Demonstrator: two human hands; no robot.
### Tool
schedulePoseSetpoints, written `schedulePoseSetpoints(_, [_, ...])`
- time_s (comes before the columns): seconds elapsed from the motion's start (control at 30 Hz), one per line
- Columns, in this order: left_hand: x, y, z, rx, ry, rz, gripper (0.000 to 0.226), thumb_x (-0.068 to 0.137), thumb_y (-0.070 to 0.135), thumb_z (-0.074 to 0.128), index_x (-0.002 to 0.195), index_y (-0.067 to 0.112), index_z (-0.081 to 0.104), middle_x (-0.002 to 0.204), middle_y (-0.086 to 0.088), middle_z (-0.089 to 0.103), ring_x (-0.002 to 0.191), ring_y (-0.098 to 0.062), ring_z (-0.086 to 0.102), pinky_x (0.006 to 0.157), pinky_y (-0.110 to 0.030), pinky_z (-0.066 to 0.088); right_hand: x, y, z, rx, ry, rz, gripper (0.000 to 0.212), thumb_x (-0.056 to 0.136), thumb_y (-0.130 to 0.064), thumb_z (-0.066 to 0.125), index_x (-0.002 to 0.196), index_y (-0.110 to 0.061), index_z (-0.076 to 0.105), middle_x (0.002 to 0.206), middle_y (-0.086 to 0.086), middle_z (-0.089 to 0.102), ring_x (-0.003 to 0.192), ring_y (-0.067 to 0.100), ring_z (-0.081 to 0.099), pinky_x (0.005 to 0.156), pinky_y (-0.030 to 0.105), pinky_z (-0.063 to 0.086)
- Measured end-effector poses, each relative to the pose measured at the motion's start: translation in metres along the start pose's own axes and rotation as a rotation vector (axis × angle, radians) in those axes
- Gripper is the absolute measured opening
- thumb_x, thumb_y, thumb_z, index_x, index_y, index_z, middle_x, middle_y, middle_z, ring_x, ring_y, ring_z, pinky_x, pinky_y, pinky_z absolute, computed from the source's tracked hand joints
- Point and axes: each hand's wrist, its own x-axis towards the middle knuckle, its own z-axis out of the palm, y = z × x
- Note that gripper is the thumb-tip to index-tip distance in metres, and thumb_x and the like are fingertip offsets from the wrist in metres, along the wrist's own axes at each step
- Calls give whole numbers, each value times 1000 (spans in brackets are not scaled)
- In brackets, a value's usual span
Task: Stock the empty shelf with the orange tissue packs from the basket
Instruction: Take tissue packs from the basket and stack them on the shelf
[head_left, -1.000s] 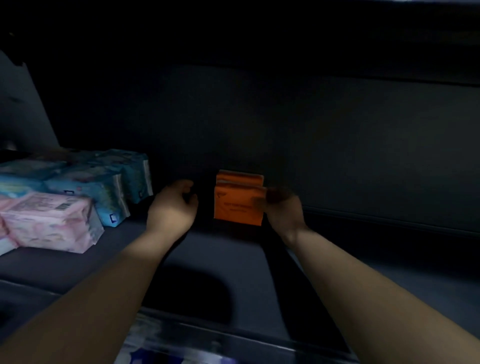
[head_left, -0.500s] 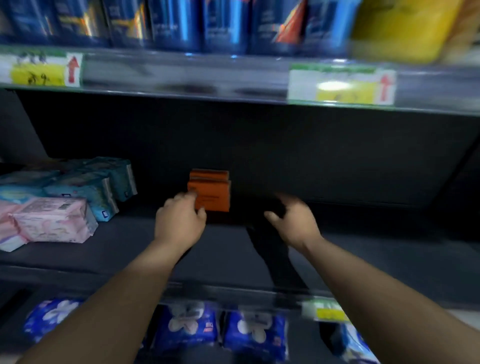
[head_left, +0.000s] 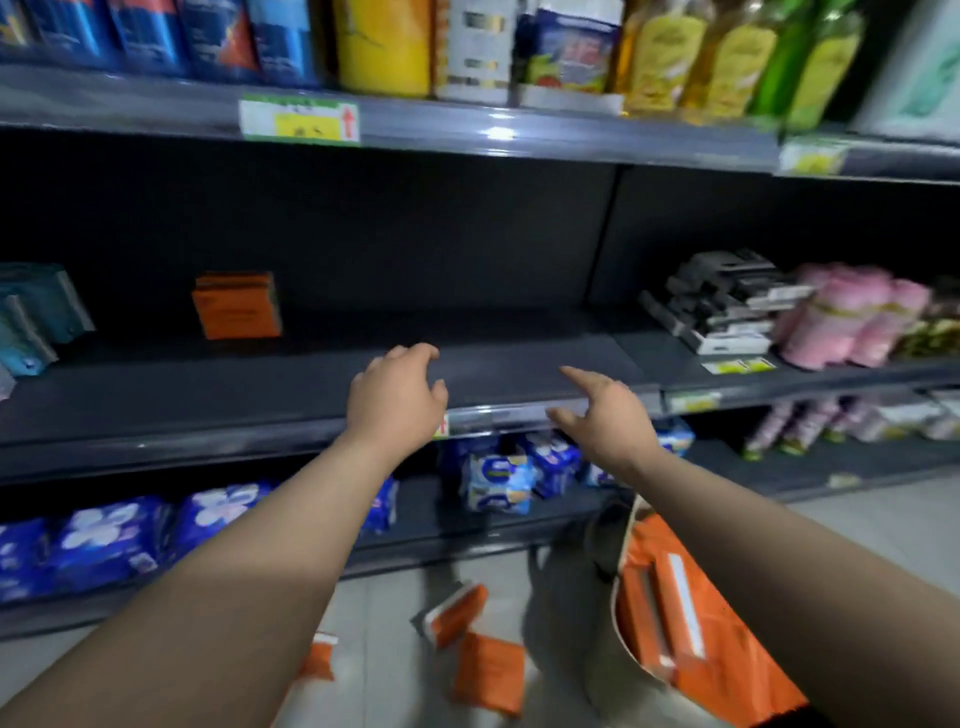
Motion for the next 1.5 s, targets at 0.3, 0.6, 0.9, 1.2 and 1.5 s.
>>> schedulePoseSetpoints(0.3, [-36, 128, 100, -68, -190, 156, 35, 86, 27, 55, 120, 21, 57, 118, -6, 62, 110, -31, 56, 88, -38, 47, -69, 146, -53, 5, 18, 226, 55, 84, -30, 66, 135, -16, 51, 135, 7, 56, 126, 24, 50, 106, 33, 36])
schedulePoseSetpoints(0.6, [-83, 185, 210, -40, -489, 175, 31, 85, 38, 55, 108, 18, 58, 107, -8, 64, 103, -29, 59, 81, -38, 50, -121, 244, -37, 10, -44, 376, 54, 85, -33, 65, 136, -21, 50, 135, 5, 57, 123, 21, 52, 90, 21, 32])
schedulePoseSetpoints(0.9, [-105, 194, 269, -67, -746, -15, 39, 70, 58, 67, 89, 26, 58, 94, 3, 65, 79, -17, 59, 66, -26, 43, -148, 285, -6, 89, -79, 470, 51, 86, -34, 64, 134, -26, 51, 131, 4, 59, 117, 24, 56, 94, 32, 44])
schedulePoseSetpoints(1.2, [-85, 196, 245, -271, -622, -185, 24, 69, 33, 76, 82, 24, 58, 84, 3, 64, 74, -15, 61, 64, -24, 45, -157, 293, 12, 208, -172, 498, 46, 87, -32, 63, 132, -31, 52, 134, -4, 57, 118, 19, 56, 87, 26, 42])
schedulePoseSetpoints(1.5, [-76, 169, 201, -495, -484, -261, 41, 72, 15, 79, 109, 23, 61, 91, 8, 65, 78, -9, 63, 69, -28, 52, -154, 287, 37, -53, -474, 516, 50, 77, -47, 68, 123, -28, 57, 122, 0, 61, 109, 23, 59, 91, 38, 49])
